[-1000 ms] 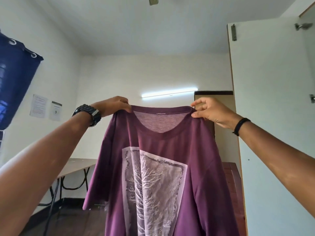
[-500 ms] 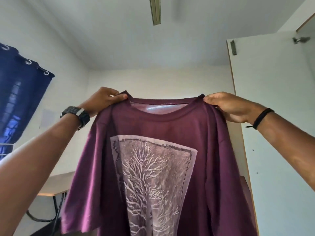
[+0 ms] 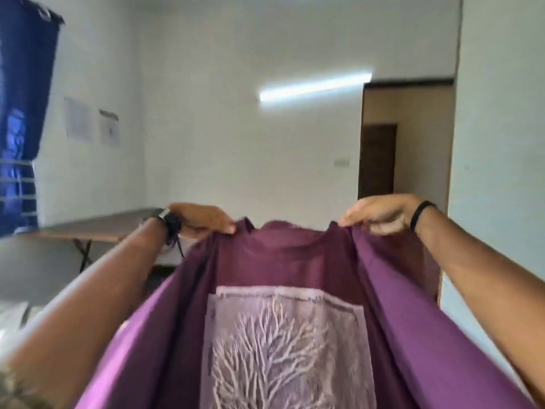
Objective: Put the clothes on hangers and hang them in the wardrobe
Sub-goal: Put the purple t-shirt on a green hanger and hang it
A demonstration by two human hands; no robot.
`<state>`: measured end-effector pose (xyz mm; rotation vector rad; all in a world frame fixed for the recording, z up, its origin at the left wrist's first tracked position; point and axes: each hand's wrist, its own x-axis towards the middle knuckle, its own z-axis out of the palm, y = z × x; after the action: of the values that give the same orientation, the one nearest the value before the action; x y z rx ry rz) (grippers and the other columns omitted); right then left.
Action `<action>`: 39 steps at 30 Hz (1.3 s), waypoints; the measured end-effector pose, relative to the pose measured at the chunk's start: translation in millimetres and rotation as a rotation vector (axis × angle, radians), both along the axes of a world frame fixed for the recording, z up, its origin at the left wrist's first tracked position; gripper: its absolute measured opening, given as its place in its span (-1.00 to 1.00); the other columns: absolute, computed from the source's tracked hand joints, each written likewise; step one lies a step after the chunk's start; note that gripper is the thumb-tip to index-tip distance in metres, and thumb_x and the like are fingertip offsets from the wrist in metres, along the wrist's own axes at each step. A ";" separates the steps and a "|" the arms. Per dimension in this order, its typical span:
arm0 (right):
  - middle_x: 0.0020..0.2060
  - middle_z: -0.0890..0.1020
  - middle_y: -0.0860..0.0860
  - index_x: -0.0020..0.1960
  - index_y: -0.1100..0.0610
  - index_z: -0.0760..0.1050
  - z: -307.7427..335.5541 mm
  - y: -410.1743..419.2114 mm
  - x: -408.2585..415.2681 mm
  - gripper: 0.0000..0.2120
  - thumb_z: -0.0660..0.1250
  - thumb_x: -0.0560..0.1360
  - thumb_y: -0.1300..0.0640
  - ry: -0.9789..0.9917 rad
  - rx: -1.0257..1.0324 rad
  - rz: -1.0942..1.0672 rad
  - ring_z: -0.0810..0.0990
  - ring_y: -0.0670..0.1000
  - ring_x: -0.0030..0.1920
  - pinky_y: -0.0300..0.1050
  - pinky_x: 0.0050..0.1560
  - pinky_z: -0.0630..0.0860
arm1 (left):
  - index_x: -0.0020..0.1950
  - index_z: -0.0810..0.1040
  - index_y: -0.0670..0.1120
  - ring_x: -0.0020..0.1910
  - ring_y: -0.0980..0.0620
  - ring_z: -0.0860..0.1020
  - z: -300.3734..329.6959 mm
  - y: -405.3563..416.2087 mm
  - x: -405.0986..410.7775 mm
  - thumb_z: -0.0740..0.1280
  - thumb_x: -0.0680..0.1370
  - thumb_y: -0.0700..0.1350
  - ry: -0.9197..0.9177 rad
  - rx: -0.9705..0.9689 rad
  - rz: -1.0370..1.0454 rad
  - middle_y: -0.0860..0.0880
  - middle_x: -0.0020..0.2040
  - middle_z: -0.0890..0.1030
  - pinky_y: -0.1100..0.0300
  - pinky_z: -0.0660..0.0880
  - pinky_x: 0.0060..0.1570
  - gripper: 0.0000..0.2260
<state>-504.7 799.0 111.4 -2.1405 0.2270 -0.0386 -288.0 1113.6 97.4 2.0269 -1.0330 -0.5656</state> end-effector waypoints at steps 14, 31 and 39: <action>0.04 0.59 0.31 0.03 0.30 0.48 -360.9 -27.3 133.0 -0.85 0.14 0.58 0.32 0.281 0.015 -0.518 0.64 0.24 0.02 -0.04 -0.08 0.62 | 0.14 0.55 -0.23 0.15 -0.20 0.52 -368.2 -99.1 54.5 0.33 0.56 -0.06 -0.325 0.369 0.452 -0.25 0.14 0.58 0.09 0.41 0.04 -0.73; -0.05 0.64 0.12 0.24 0.20 0.46 -469.5 12.5 149.3 -0.62 0.26 0.43 0.32 0.105 0.098 -0.668 0.61 0.16 -0.05 0.03 0.03 0.56 | 0.23 0.44 -0.23 0.13 -0.17 0.49 -472.4 -54.1 39.7 0.33 0.56 -0.11 -0.249 0.120 0.507 -0.22 0.15 0.49 0.04 0.41 0.19 -0.69; -0.26 0.56 0.07 -0.06 0.17 0.50 -443.7 202.3 143.7 -0.84 0.27 0.52 0.40 0.161 0.623 -0.041 0.57 -0.11 -0.38 -0.29 -0.38 0.52 | 0.11 0.54 -0.16 -0.13 0.19 0.55 -452.6 78.1 -52.9 0.30 0.53 -0.29 -0.171 -0.211 0.789 -0.04 0.00 0.59 0.50 0.44 -0.11 -0.83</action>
<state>-361.0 1001.3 -332.4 -1.5183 0.3291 0.1623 -340.9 1191.7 -355.2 2.0978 -0.2939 0.1289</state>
